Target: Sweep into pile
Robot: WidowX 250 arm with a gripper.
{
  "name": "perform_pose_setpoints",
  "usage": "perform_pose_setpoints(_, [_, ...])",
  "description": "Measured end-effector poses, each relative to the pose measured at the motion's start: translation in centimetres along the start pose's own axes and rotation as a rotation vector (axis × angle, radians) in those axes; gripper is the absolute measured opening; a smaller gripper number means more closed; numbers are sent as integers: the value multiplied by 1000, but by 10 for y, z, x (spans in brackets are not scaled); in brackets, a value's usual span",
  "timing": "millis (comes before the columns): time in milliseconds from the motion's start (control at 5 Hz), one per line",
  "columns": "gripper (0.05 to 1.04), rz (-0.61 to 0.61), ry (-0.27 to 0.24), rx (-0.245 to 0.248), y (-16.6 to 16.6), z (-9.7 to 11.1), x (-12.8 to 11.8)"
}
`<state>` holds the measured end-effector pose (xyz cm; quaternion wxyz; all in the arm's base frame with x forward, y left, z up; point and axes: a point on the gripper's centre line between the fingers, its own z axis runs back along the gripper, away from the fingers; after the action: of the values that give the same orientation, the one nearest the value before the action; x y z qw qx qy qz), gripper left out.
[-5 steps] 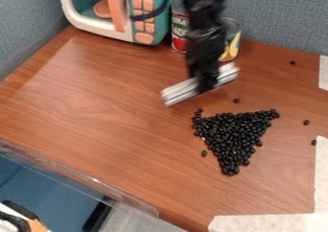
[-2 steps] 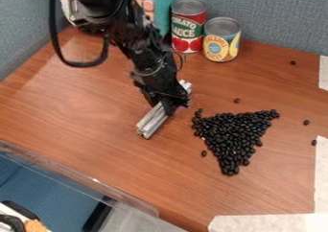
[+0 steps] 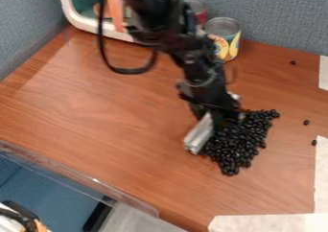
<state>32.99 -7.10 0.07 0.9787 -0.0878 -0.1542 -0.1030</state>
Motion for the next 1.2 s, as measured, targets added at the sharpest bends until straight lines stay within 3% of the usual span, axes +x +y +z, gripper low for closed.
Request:
perform_pose_setpoints(200, [366, -32, 4, -20, -20, -3, 4])
perform_pose_setpoints(400, [366, -7, 7, -10, -20, -3, 4])
perform_pose_setpoints(600, [366, 75, -2, -14, 0, 1, 5])
perform_pose_setpoints(800, [366, 147, -38, -8, 31, 19, 10])
perform_pose_setpoints(1200, [366, 172, -23, 50, 76, 31, 2])
